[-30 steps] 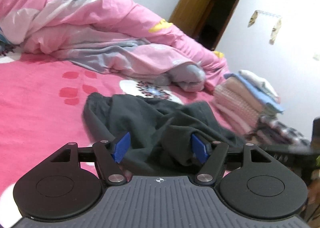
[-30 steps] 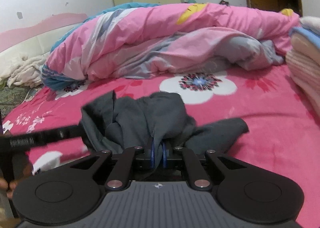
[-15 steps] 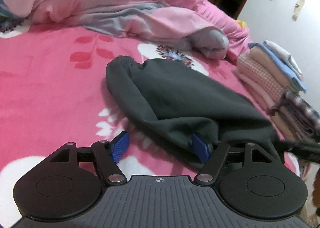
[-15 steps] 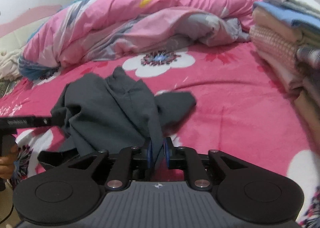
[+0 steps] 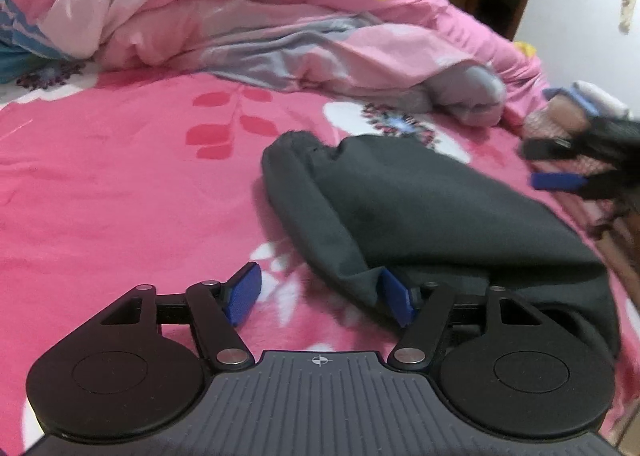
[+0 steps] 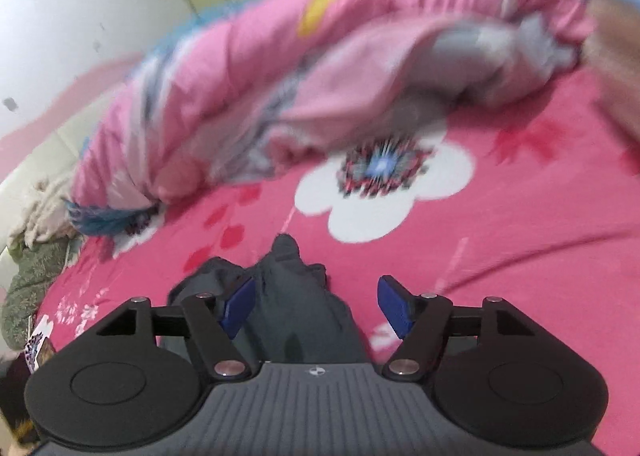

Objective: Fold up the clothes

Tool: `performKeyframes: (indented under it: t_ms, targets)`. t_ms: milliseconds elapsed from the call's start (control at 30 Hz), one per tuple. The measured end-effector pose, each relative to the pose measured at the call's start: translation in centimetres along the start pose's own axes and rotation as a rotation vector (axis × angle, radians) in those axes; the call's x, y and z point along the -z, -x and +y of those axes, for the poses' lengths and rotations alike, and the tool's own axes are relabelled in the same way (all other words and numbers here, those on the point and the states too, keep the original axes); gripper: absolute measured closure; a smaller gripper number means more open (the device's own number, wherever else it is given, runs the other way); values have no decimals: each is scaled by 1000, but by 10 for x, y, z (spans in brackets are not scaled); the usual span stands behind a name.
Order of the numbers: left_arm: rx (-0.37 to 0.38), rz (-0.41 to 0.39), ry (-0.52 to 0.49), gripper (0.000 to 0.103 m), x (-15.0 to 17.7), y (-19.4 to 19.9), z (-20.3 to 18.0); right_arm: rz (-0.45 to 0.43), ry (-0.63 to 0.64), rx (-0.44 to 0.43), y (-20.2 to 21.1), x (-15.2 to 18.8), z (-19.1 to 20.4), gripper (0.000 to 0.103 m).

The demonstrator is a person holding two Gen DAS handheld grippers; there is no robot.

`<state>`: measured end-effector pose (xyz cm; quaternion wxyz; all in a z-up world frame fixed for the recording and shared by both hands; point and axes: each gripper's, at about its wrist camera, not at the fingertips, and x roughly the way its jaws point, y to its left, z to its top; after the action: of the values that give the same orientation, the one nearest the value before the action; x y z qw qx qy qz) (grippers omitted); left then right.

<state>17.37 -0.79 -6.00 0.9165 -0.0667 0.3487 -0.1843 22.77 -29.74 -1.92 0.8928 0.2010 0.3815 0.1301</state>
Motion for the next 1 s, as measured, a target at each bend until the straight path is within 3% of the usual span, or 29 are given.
performKeyframes:
  t_ms: [133,200,233,267,300,667,800,1000]
  targets:
    - [-5,2,10,42,-1,-1,4,140,-46,-26,-55,-21,-8,39]
    - [-6,-1,8,42,0,-2,4,189,-46,-27,-73,-23,-8,53]
    - [-7,-2,7,42,1,-2,4,205,-42,-23,-79,-22,-8,67]
    - [-7,-2,5,42,1,-3,4,208,-30,-27,-81,-21,-6,89]
    - [-6,-4,3,42,1,-2,4,207,-16,-34,-82,-20,-5,98]
    - [-9,-9,9,45,3,3,8,-115,102,-195,44,-29,57,101]
    - [-2,-14,25,45,4,9,12,-164,156,-227,78,-29,81,101]
    - [25,-67,85,45,2,26,30,-156,192,-291,106,6,96,101]
